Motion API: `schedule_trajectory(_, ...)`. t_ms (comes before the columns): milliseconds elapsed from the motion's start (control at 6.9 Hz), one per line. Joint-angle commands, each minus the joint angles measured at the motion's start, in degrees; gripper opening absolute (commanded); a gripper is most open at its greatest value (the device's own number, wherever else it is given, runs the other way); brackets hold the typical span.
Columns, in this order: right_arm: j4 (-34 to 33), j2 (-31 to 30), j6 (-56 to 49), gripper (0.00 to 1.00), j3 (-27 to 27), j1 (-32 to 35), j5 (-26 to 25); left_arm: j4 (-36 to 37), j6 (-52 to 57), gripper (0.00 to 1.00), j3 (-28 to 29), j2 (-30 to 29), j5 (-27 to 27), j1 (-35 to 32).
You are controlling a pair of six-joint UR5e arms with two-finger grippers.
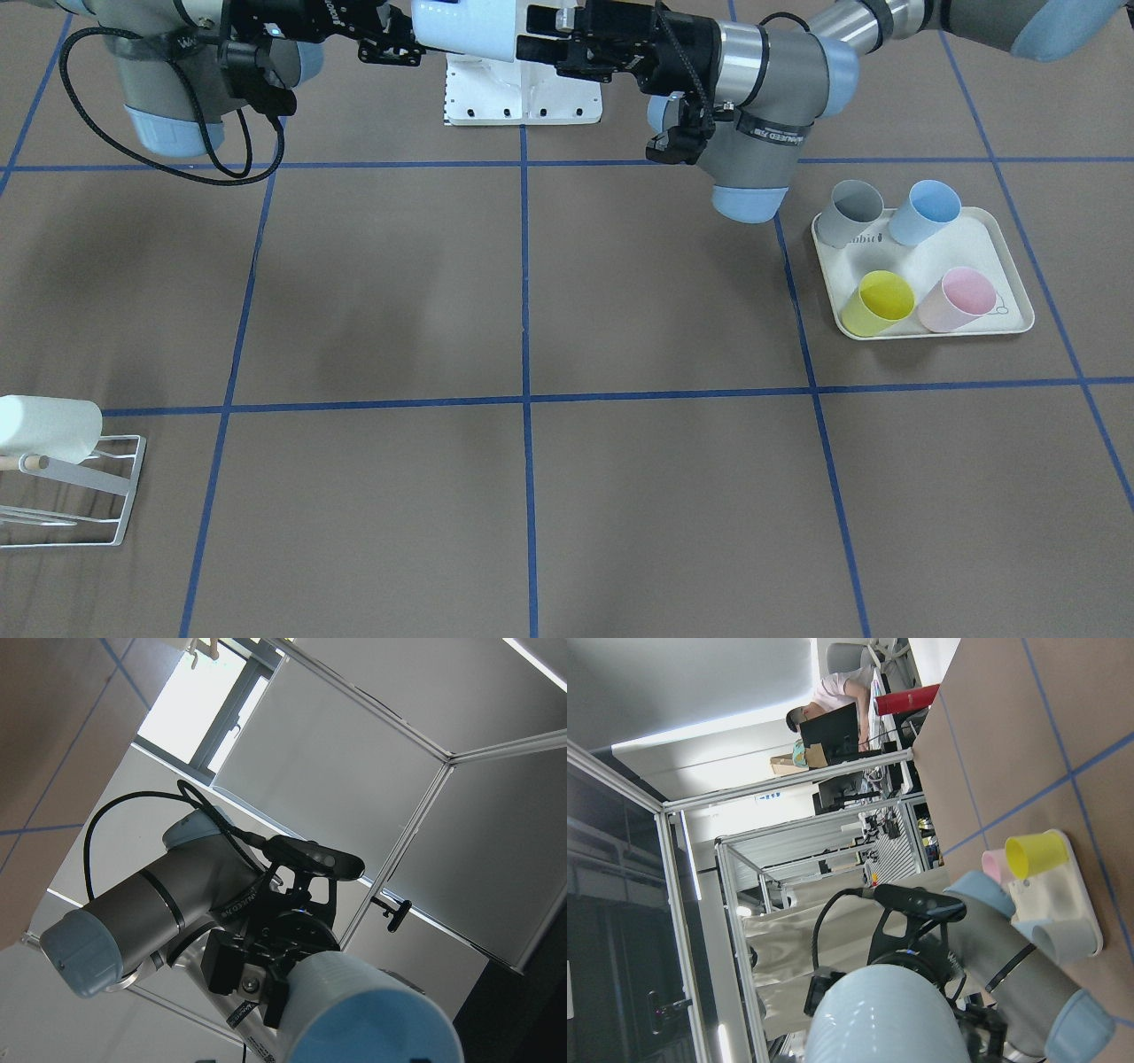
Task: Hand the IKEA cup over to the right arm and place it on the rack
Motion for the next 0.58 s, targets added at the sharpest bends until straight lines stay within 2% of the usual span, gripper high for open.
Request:
schedule_trajectory(0,-5.8,-2.5,-7.3,0.00,-2.3,3.5,3.7,0.8,12.2,0.78,0.2,3.7,-0.6,-3.7)
schedule_trajectory(145,-11.4,-4.5,-14.8,0.00,-1.7,5.1,5.8,1.4,14.0,0.78,1.1,5.1,-3.3,-7.5)
schedule_trajectory(290,-16.0,-6.7,-20.0,0.00,-1.7,7.1,6.1,7.0,23.4,0.78,1.2,5.6,-11.4,-11.3)
schedule_trajectory(435,-21.4,-8.3,-28.7,0.00,-1.3,8.6,6.1,12.7,30.5,0.78,1.3,5.9,-13.6,-14.1)
